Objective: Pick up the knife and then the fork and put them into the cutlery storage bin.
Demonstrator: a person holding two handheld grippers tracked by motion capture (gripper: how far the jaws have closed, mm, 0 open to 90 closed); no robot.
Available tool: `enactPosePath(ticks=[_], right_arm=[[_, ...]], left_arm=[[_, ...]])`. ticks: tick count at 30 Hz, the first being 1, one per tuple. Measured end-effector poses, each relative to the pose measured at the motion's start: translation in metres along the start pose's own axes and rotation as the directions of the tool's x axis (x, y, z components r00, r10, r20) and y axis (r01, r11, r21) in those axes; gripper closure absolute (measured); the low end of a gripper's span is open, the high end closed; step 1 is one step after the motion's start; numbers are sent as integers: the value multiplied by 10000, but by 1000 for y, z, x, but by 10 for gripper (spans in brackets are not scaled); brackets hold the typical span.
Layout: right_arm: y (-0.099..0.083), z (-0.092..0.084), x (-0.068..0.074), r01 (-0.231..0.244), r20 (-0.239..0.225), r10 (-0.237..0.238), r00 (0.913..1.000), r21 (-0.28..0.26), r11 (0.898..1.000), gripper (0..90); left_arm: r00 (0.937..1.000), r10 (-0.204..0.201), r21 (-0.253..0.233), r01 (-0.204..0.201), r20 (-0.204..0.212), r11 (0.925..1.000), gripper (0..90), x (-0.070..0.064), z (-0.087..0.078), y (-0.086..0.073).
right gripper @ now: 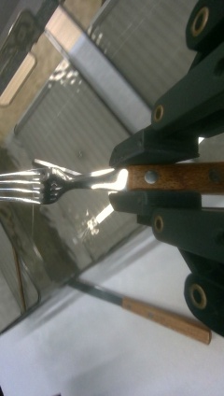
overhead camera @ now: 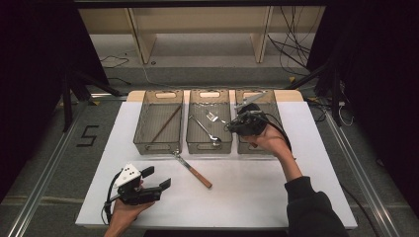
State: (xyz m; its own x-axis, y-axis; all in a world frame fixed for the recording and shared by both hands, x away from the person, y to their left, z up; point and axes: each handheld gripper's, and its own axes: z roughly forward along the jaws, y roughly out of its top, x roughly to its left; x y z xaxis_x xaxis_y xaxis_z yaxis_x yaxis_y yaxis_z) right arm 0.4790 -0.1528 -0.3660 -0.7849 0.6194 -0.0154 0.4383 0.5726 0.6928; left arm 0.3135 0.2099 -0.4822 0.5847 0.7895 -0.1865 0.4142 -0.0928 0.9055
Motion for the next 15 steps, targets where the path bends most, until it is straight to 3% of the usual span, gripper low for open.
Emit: enactPosePath(ticks=[15], right_arm=[[-6, -7, -26, -730, 732, 725, 9947, 43, 9973, 780]], left_arm=[[10000, 3, -16, -3, -1, 10000, 178, 0, 0, 0]])
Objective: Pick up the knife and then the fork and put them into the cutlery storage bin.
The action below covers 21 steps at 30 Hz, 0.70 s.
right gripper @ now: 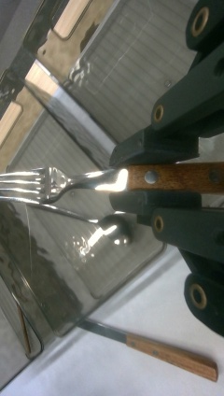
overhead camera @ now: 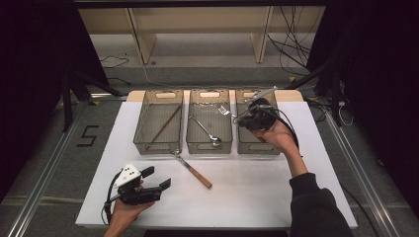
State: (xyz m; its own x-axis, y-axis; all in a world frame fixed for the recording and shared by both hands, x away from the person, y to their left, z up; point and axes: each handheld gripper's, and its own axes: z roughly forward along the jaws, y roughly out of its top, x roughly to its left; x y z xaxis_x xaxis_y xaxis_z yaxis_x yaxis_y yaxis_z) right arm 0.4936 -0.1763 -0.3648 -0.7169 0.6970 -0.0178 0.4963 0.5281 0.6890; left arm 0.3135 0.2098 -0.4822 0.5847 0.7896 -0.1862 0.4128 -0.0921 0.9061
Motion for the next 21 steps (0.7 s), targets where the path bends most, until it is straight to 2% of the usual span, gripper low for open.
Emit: enactPosePath(ticks=[4, 11, 21], right_arm=[[-2, 1, -8, -351, 310, 350, 9989, 14, 9994, 779], [-6, 4, -24, -1004, 801, 1000, 9918, 3, 9950, 779], [-8, 7, -37, -1376, 1236, 1356, 9830, 83, 9904, 779]], left_arm=[[10000, 8, 11, -8, 1, 10000, 178, 0, 0, 0], [10000, 12, -8, -12, 0, 10000, 179, 0, 0, 0], [10000, 11, -8, -11, 1, 10000, 179, 0, 0, 0]])
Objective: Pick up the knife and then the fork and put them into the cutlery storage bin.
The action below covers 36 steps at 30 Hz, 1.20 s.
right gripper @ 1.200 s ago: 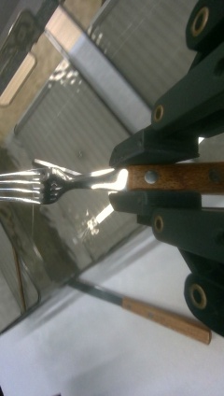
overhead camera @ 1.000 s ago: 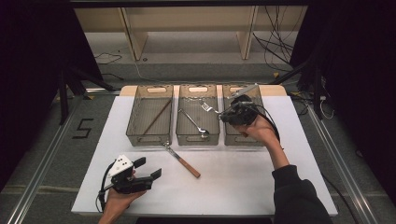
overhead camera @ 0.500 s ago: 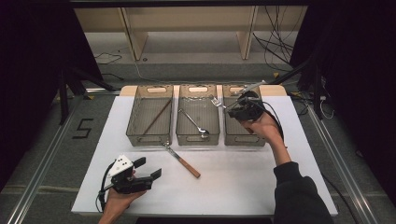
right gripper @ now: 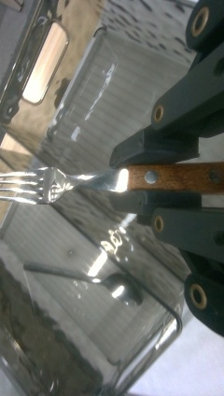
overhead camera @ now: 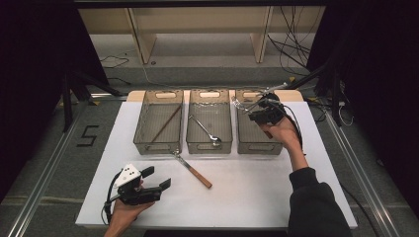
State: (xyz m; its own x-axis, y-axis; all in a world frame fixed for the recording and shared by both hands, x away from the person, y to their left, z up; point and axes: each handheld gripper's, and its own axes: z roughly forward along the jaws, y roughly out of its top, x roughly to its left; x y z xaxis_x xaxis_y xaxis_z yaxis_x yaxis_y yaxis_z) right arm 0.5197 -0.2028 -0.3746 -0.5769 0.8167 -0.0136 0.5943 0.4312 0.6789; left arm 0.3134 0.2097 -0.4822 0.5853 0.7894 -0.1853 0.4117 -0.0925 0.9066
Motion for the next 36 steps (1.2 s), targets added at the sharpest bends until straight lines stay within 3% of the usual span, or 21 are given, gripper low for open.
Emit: enactPosePath(ticks=[14, 36], right_arm=[[-1, 15, -13, -717, 624, 696, 9956, 312, 9969, 779], [0, 32, -11, -1417, 1315, 1330, 9824, 592, 9881, 778]], left_arm=[[10000, 1, 3, -1, -4, 10000, 179, 0, 0, 0], [10000, -13, -26, 13, 11, 10000, 178, 0, 0, 0]])
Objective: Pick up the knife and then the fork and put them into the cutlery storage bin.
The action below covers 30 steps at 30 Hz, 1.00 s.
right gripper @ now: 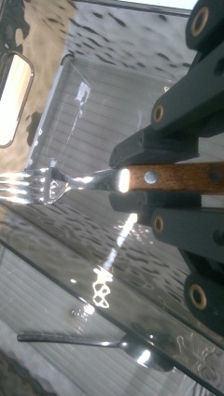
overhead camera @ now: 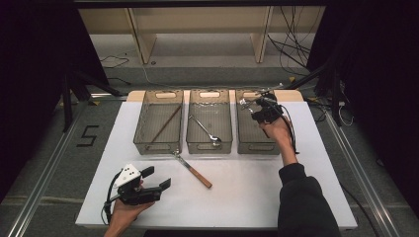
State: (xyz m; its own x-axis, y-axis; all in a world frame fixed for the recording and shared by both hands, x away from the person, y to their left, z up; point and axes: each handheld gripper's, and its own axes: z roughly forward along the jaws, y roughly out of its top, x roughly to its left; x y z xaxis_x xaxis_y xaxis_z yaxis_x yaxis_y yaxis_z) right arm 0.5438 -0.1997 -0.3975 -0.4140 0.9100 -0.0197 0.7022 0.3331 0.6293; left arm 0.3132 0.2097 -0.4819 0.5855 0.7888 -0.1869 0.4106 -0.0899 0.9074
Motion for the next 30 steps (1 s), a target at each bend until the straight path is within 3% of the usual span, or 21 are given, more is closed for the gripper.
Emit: enactPosePath(ticks=[14, 30], right_arm=[[-1, 7, 3, -294, 193, 291, 9994, 176, 9994, 777], [-1, 12, 6, -264, 188, 256, 9995, 380, 9989, 775]], left_arm=[[10000, 8, 18, -8, -9, 10000, 179, 0, 0, 0], [10000, 63, 52, -63, -16, 10000, 183, 0, 0, 0]])
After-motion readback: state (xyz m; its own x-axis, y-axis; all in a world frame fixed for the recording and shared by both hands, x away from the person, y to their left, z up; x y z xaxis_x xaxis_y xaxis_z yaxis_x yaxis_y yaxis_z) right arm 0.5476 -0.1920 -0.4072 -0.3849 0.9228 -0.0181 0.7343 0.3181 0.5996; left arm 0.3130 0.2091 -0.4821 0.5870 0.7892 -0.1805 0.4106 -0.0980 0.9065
